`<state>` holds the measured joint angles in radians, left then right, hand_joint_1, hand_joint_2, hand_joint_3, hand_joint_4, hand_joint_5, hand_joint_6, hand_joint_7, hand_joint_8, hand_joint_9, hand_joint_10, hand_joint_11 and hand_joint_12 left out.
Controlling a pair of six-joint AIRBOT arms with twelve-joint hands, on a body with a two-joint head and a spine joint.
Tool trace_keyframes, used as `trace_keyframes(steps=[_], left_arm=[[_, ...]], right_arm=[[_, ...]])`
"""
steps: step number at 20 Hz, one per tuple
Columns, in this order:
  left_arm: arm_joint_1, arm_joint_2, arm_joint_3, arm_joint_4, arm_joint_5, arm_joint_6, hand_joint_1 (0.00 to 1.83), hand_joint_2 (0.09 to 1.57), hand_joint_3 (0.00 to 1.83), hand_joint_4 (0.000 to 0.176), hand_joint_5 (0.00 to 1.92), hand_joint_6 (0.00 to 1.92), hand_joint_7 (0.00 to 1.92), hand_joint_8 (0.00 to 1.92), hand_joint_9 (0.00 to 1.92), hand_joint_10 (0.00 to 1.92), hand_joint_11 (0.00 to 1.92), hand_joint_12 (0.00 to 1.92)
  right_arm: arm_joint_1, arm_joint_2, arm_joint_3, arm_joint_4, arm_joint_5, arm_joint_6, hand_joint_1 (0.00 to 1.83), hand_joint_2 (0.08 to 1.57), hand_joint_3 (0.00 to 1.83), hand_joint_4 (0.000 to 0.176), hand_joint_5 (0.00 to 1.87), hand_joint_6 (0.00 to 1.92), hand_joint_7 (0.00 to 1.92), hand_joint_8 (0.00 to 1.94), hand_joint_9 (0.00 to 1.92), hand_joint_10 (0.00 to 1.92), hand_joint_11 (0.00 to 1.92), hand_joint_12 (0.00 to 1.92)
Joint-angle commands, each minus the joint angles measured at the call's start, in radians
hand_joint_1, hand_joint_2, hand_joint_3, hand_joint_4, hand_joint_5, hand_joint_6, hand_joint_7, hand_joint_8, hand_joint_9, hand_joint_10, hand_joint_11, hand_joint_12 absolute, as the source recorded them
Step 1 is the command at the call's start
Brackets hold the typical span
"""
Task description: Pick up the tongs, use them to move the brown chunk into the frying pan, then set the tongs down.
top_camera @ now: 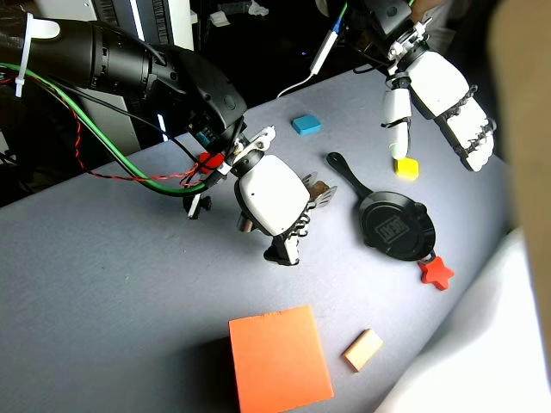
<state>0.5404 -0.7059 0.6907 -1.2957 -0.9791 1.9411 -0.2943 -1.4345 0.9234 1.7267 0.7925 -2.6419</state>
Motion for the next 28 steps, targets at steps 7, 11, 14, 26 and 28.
trace_keyframes(steps=[7, 11, 14, 26, 28], left_arm=[[-0.007, 0.01, 0.003, 0.065, -0.084, 0.004, 0.0, 1.19, 0.0, 0.0, 0.04, 0.0, 0.06, 0.0, 0.06, 0.0, 0.0, 0.24], [-0.008, 0.01, 0.003, 0.065, -0.084, 0.004, 0.0, 1.18, 0.0, 0.0, 0.04, 0.0, 0.05, 0.0, 0.05, 0.0, 0.0, 0.21], [-0.009, 0.01, 0.003, 0.065, -0.084, 0.004, 0.0, 1.19, 0.0, 0.0, 0.04, 0.0, 0.06, 0.0, 0.05, 0.0, 0.0, 0.21], [-0.01, 0.01, 0.003, 0.065, -0.09, 0.004, 0.0, 1.2, 0.0, 0.0, 0.04, 0.0, 0.05, 0.0, 0.04, 0.0, 0.0, 0.19], [-0.01, 0.01, 0.003, 0.065, -0.09, 0.004, 0.0, 1.2, 0.0, 0.0, 0.05, 0.0, 0.07, 0.01, 0.06, 0.01, 0.0, 0.24]], right_arm=[[0.005, 0.0, -0.001, -0.067, 0.003, -0.008, 1.23, 1.09, 0.0, 0.009, 0.97, 1.04, 1.11, 0.77, 1.06, 0.65, 0.69, 1.51], [0.006, 0.005, -0.003, -0.067, 0.002, -0.013, 1.26, 1.07, 0.0, 0.0, 0.98, 0.92, 1.23, 0.69, 1.2, 0.74, 0.83, 1.56], [0.005, 0.02, -0.022, -0.067, -0.002, -0.018, 1.27, 1.08, 0.0, 0.0, 0.96, 0.84, 1.16, 0.92, 1.25, 1.09, 0.95, 1.73], [-0.009, 0.045, -0.051, -0.067, -0.006, -0.034, 0.6, 1.41, 0.02, 0.162, 1.3, 1.74, 1.48, 1.6, 1.49, 1.79, 1.41, 1.92], [-0.013, 0.053, -0.055, -0.067, -0.006, -0.036, 0.7, 1.45, 0.0, 0.176, 1.39, 1.92, 1.58, 1.8, 1.64, 1.91, 1.62, 1.92]])
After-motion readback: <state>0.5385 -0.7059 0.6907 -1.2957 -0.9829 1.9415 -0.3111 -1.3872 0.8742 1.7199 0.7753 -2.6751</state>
